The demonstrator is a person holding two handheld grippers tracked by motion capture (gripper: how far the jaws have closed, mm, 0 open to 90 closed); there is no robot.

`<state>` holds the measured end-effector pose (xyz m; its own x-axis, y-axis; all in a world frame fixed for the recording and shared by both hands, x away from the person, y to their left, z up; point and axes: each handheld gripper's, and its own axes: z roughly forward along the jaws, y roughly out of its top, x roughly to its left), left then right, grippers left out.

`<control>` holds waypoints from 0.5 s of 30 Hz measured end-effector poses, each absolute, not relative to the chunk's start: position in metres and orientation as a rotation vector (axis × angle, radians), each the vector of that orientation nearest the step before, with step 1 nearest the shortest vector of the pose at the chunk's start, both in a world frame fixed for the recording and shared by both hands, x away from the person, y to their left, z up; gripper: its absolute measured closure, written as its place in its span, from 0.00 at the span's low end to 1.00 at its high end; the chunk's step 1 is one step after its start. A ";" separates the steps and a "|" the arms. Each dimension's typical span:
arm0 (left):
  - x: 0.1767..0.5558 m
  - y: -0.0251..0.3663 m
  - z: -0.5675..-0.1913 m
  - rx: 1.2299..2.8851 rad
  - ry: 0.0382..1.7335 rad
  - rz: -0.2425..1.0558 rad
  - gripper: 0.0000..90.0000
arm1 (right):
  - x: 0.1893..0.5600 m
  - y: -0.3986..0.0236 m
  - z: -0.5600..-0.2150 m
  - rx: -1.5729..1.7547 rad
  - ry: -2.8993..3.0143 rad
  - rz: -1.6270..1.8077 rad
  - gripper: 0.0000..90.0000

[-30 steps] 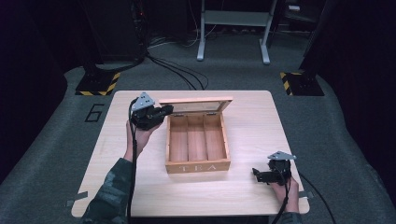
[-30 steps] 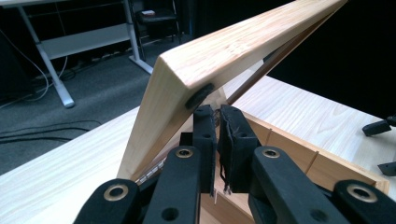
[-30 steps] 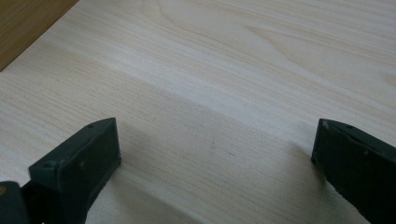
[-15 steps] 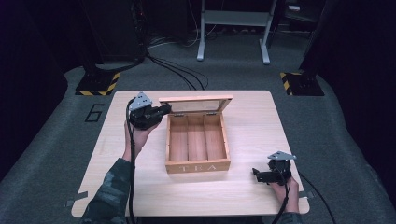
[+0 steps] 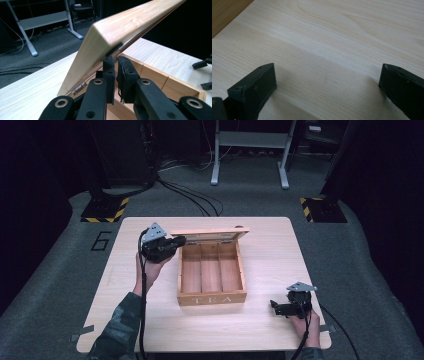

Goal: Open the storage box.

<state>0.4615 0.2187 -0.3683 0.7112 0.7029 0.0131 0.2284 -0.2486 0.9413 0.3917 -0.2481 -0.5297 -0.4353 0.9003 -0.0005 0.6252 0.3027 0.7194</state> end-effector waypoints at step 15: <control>0.442 0.217 -0.392 1.828 0.710 0.520 0.91 | 0.391 -0.248 -0.530 1.367 2.167 0.921 0.01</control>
